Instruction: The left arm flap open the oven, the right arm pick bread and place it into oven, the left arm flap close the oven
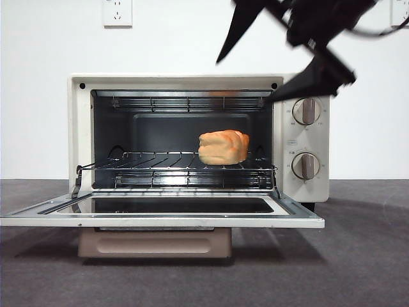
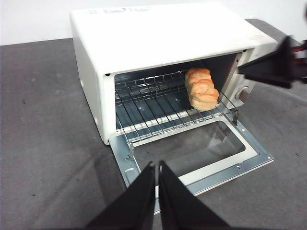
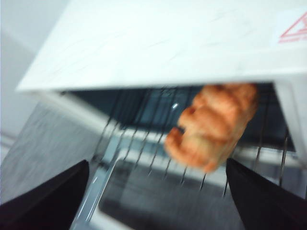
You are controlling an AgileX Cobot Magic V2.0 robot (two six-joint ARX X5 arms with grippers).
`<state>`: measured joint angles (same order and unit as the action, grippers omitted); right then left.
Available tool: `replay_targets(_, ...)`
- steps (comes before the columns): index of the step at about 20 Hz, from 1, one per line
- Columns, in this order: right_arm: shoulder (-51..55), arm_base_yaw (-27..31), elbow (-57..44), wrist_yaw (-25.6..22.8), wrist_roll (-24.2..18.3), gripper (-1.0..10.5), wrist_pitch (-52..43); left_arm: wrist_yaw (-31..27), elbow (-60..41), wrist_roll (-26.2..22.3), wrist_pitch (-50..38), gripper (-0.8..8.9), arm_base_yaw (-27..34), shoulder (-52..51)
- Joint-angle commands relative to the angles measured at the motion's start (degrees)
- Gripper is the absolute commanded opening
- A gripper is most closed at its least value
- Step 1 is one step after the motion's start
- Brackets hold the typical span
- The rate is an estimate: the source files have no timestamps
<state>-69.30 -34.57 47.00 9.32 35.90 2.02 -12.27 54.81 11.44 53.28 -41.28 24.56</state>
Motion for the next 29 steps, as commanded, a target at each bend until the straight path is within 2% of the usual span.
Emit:
replay_targets(1,4.90,-0.55,0.72,1.62,-4.17,4.6,4.96,-0.37,1.16,-0.68,-1.92,0.16,-0.37,1.03)
replay_targets(7,16.46,-0.55,0.72,4.37,-11.10,4.6,16.26,0.20,1.16,-0.24,-4.02,0.16,-0.37,3.30)
replay_targets(10,21.62,-0.55,0.72,4.87,-14.03,4.6,21.66,3.21,1.16,0.20,-4.76,0.16,-0.37,5.35)
replay_targets(13,26.73,-0.55,0.72,4.87,-15.43,4.6,27.32,7.52,1.16,0.94,-5.27,0.16,-0.35,8.44)
replay_targets(17,32.09,-0.55,0.72,4.83,-15.85,4.6,33.31,11.23,1.18,2.38,-5.25,0.15,-0.09,13.49)
replay_targets(20,35.67,-0.55,0.72,4.81,-15.82,4.6,37.07,16.26,1.18,3.74,-5.25,0.15,1.31,17.44)
replay_targets(24,39.34,-0.55,0.74,4.79,-15.80,4.6,40.52,21.24,1.18,4.33,-3.98,0.15,5.46,22.77)
replay_targets(27,41.35,-0.55,0.74,4.81,-15.67,4.6,42.27,26.21,1.16,4.52,-3.39,0.14,10.95,26.34)
replay_targets(29,42.34,-0.55,0.74,4.83,-15.52,4.6,43.41,31.54,1.07,4.20,-3.43,0.14,16.04,28.37)
